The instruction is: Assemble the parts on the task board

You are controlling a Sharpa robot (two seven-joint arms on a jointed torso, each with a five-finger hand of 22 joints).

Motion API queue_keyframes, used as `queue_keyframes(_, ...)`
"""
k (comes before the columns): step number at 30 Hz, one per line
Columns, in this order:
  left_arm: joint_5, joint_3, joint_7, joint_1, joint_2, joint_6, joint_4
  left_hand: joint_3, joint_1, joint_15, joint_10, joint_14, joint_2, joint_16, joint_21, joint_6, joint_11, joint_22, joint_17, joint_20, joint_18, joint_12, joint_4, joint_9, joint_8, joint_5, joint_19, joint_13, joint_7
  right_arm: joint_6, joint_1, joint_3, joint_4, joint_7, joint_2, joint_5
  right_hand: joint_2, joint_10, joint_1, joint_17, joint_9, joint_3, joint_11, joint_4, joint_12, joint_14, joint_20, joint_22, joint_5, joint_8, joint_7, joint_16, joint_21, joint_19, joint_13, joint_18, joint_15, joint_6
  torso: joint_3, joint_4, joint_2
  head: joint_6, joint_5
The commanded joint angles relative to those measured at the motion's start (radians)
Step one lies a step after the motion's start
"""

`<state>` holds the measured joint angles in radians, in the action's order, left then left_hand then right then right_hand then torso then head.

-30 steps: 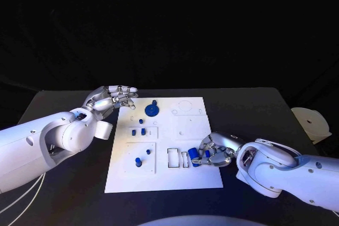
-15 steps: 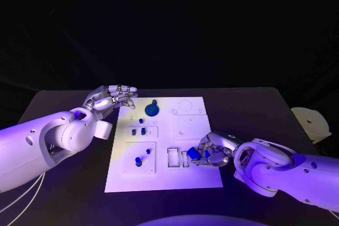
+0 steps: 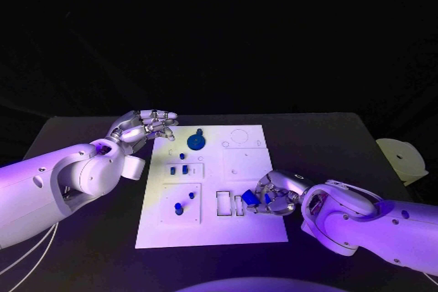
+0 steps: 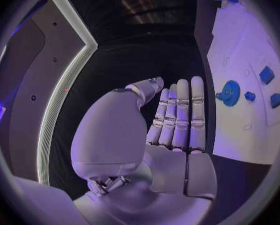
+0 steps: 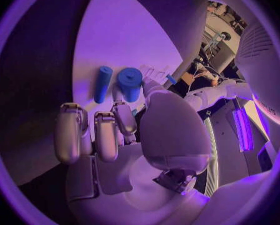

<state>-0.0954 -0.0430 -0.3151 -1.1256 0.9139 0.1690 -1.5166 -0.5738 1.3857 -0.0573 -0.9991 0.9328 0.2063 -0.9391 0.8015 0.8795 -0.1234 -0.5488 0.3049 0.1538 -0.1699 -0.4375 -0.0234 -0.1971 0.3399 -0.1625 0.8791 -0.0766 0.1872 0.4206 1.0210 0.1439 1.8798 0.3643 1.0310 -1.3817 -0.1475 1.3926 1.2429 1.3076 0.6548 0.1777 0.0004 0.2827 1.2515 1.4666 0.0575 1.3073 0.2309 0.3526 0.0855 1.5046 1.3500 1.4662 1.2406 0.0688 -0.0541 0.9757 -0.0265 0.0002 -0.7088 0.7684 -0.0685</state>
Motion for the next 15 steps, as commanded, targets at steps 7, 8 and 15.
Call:
queue_keyframes(7, 0.002, 0.0, 0.001, 0.0, -0.002, -0.02, 0.0, 0.003, -0.008, -0.008, -0.003, 0.0, -0.009, 0.004, -0.005, 0.0, -0.007, 0.002, -0.002, 0.003, -0.012, 0.006, -0.003, 0.001, -0.003, -0.007, -0.005, 0.002, 0.009, 0.077, 0.009, 0.002, 0.026, -0.02, 0.002, 0.174, 0.043, 0.01, 0.059, 0.089, 0.009, 0.041, -0.009, -0.004, 0.002, 0.071, -0.014, 0.18, -0.004, 0.009, -0.02, 0.007, 0.018, 0.014, 0.001, -0.023, -0.016, 0.029, -0.0009, 0.0008, 0.001, -0.001, 0.008)
queue_keyframes(8, 0.002, 0.0, 0.001, 0.0, -0.003, -0.021, 0.0, 0.003, -0.008, -0.008, -0.003, 0.0, -0.009, 0.004, -0.005, 0.0, -0.007, 0.002, -0.002, 0.003, -0.012, 0.006, -0.003, 0.001, -0.003, -0.007, -0.005, 0.002, 0.009, 0.083, 0.012, 0.002, 0.028, -0.024, 0.002, 0.18, 0.044, 0.011, 0.061, 0.093, 0.01, 0.044, -0.01, -0.004, 0.001, 0.072, -0.015, 0.181, -0.005, 0.009, -0.021, 0.009, 0.019, 0.015, 0.0, -0.023, -0.016, 0.031, -0.0012, 0.0008, 0.001, -0.001, 0.007)
queue_keyframes(15, 0.002, 0.0, 0.001, 0.0, -0.006, -0.022, 0.002, 0.003, -0.008, -0.008, -0.003, 0.0, -0.009, 0.004, -0.005, 0.0, -0.007, 0.002, -0.002, 0.003, -0.012, 0.006, -0.003, 0.001, -0.003, -0.007, -0.005, 0.002, 0.009, 0.103, 0.025, 0.0, 0.037, -0.044, -0.004, 0.199, 0.047, 0.012, 0.063, 0.097, 0.01, 0.049, -0.012, -0.003, 0.001, 0.073, -0.016, 0.182, -0.006, 0.009, -0.022, 0.01, 0.022, 0.016, 0.001, -0.024, -0.018, 0.035, -0.0007, 0.0008, 0.001, -0.005, 0.007)
